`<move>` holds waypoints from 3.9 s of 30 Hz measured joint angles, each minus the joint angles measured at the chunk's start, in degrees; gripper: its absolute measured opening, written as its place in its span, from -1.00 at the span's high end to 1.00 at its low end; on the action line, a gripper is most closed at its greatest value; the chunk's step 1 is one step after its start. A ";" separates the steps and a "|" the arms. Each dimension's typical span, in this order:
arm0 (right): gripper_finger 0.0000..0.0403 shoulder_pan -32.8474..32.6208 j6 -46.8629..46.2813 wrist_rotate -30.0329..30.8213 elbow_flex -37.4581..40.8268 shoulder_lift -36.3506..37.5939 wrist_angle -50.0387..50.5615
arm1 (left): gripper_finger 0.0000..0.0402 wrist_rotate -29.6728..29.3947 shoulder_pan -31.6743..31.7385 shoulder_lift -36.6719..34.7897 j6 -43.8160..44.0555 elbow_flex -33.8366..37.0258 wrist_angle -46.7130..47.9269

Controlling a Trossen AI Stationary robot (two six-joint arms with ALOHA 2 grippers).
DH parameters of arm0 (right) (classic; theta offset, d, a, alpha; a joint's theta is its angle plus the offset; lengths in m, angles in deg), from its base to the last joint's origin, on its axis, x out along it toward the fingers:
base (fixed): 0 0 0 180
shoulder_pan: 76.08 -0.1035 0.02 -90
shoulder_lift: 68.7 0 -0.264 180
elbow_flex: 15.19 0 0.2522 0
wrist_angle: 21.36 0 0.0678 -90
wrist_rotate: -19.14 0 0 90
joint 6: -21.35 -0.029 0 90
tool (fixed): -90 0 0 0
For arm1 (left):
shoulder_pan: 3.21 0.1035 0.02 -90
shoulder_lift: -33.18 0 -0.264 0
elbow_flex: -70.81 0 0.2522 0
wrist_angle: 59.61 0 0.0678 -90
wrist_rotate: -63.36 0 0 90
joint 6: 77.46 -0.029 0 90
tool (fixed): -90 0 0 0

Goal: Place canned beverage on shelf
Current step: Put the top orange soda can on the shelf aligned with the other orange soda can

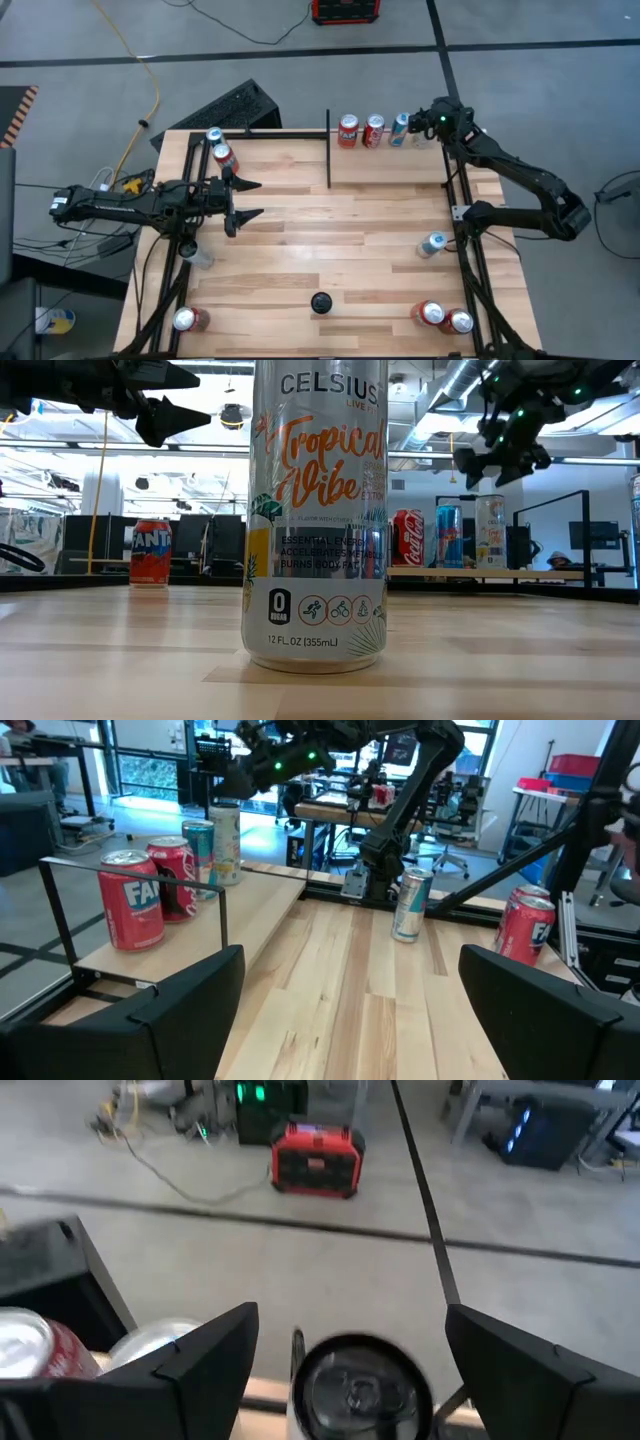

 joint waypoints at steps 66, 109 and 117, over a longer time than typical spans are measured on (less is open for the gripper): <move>-0.71 -49.16 7.95 -25.39 0.00 5.49 3.00 | -0.77 -12.50 40.97 46.72 21.75 -53.51 82.17; -0.71 -49.16 13.42 -25.63 0.00 5.49 4.70 | -0.61 -3.69 54.82 63.47 19.22 -53.37 78.71; -0.71 -49.16 12.89 -25.61 0.00 5.49 4.60 | -0.37 -2.19 54.53 63.39 16.28 -53.42 79.96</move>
